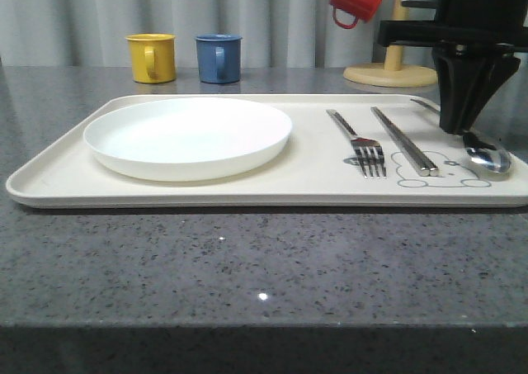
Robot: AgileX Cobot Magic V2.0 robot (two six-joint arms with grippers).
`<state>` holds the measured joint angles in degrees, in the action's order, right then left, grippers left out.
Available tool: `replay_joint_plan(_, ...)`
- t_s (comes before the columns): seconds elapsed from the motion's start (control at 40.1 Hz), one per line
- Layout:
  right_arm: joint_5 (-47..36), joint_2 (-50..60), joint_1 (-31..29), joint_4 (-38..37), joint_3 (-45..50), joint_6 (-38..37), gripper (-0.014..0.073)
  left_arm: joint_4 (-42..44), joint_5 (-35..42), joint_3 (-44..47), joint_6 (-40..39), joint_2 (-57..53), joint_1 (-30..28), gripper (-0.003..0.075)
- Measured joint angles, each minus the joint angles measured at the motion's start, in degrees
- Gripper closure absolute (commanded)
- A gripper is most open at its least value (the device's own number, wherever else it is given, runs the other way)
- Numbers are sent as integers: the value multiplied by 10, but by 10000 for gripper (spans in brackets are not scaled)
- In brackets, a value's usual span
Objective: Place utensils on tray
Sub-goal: 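Lower the spoon onto the tray beside the chopsticks and release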
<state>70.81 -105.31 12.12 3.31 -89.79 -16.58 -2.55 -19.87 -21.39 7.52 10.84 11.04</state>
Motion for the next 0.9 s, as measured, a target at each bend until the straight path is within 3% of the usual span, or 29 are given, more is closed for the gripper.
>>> replay_joint_plan(0.175,-2,-12,0,2,0,0,559,0,0,0,0,0,0,738)
replay_joint_plan(0.424,-4,-13,0,5,0,0,385,0,0,0,0,0,0,738)
replay_joint_plan(0.549,-5,-13,0,7,0,0,341,0,0,0,0,0,0,738)
replay_joint_plan(0.898,-6,66,1,7,0,11,340,0,0,0,0,0,0,738)
